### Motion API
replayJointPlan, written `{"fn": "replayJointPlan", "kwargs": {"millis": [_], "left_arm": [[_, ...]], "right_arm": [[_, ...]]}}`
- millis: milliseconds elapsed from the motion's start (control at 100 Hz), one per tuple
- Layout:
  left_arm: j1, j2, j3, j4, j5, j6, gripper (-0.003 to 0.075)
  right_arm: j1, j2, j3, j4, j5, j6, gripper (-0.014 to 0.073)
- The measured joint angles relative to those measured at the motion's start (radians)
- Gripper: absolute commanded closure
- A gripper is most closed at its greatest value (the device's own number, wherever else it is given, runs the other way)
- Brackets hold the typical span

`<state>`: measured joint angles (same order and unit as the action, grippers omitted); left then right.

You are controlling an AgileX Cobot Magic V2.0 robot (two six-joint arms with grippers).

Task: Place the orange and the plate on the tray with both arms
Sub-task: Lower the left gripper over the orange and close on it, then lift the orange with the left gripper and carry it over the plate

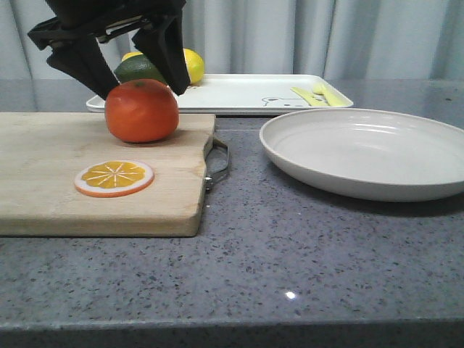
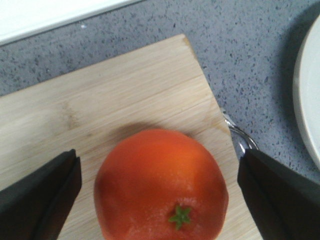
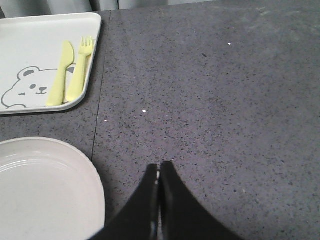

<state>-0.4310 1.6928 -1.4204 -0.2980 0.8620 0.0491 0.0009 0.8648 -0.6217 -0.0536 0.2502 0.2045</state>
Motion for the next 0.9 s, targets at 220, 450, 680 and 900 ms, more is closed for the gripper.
{"fn": "replayJointPlan", "kwargs": {"millis": [220,450,680,900], "left_arm": [[0.000,0.020,0.000,-0.002,0.019,0.000,0.0166],[0.000,0.024,-0.002,-0.006,0.025,0.000,0.0293],[0.000,0.026,-0.011,-0.061,0.035,0.016,0.0333],[-0.036,0.028,-0.105,-0.153,0.054,0.067,0.0333]], "right_arm": [[0.000,0.000,0.000,0.000,0.000,0.000,0.0654],[0.000,0.000,0.000,0.000,0.000,0.000,0.0654],[0.000,0.000,0.000,0.000,0.000,0.000,0.0654],[0.000,0.000,0.000,0.000,0.000,0.000,0.0654]]}}
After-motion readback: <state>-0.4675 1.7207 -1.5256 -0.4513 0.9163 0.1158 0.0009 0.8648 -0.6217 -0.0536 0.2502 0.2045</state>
